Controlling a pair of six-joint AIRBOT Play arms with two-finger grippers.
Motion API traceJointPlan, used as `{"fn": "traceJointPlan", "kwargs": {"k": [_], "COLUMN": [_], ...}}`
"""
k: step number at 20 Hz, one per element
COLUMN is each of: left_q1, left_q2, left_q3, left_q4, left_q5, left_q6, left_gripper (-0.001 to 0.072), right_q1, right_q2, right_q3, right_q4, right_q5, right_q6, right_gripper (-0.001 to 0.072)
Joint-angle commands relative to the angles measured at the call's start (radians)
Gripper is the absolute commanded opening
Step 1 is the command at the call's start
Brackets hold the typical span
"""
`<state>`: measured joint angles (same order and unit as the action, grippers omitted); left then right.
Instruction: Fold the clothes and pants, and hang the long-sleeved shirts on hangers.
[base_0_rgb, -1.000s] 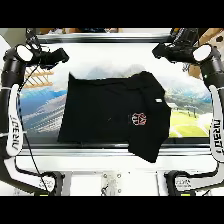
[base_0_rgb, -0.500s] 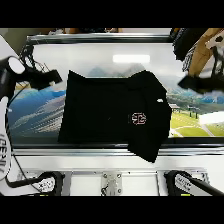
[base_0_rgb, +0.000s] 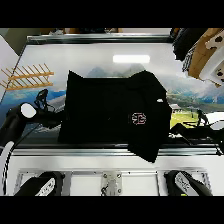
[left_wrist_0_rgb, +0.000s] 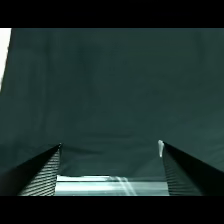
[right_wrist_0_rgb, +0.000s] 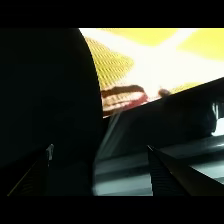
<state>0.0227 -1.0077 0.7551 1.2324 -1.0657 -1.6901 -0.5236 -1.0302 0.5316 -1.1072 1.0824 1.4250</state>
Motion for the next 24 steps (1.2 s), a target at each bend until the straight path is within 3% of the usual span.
{"fn": "traceJointPlan", "kwargs": {"k": [1,10,11,12,13,15,17,18,19,22,24], "left_q1": [-0.002,-0.002,-0.002,-0.002,-0.002,0.004,0.039,0.064,0.087,0.153,0.201], "left_q2": [0.105,0.164,0.164,0.164,0.164,0.164,0.164,0.165,0.175,0.27,0.349], "left_q3": [-0.112,-0.154,-0.154,-0.154,-0.154,-0.154,-0.155,-0.158,-0.175,-0.296,-0.388], "left_q4": [-0.03,-0.029,-0.029,-0.029,-0.029,-0.027,-0.019,-0.01,0.008,0.035,0.029], "left_q5": [0.061,0.072,0.071,0.071,0.07,0.063,0.029,0.0,-0.013,0.01,0.045], "left_q6": [-0.002,-0.013,-0.013,-0.014,-0.027,-0.066,-0.104,-0.119,-0.141,-0.262,-0.293], "left_gripper": [0.066,0.066,0.066,0.066,0.066,0.0659,0.0655,0.0522,0.0485,0.0486,0.0488], "right_q1": [0.006,0.247,0.247,0.245,0.243,0.243,0.243,0.243,0.243,0.244,0.244], "right_q2": [-0.032,-0.122,-0.122,-0.121,-0.12,-0.108,-0.082,-0.065,-0.05,-0.014,-0.006], "right_q3": [-0.055,-0.054,-0.054,-0.054,-0.054,-0.053,-0.053,-0.053,-0.053,-0.053,-0.053], "right_q4": [0.086,0.154,0.154,0.151,0.147,0.132,0.128,0.123,0.124,0.125,0.124], "right_q5": [-0.075,-0.196,-0.195,-0.194,-0.192,-0.188,-0.187,-0.188,-0.188,-0.185,-0.185], "right_q6": [-0.009,-0.03,-0.04,-0.055,-0.069,-0.068,-0.068,-0.068,-0.068,-0.068,-0.068], "right_gripper": [0.0652,0.0648,0.0488,0.0269,0.012,0.0011,0.0011,0.0011,0.0011,0.0011,0.0011]}}
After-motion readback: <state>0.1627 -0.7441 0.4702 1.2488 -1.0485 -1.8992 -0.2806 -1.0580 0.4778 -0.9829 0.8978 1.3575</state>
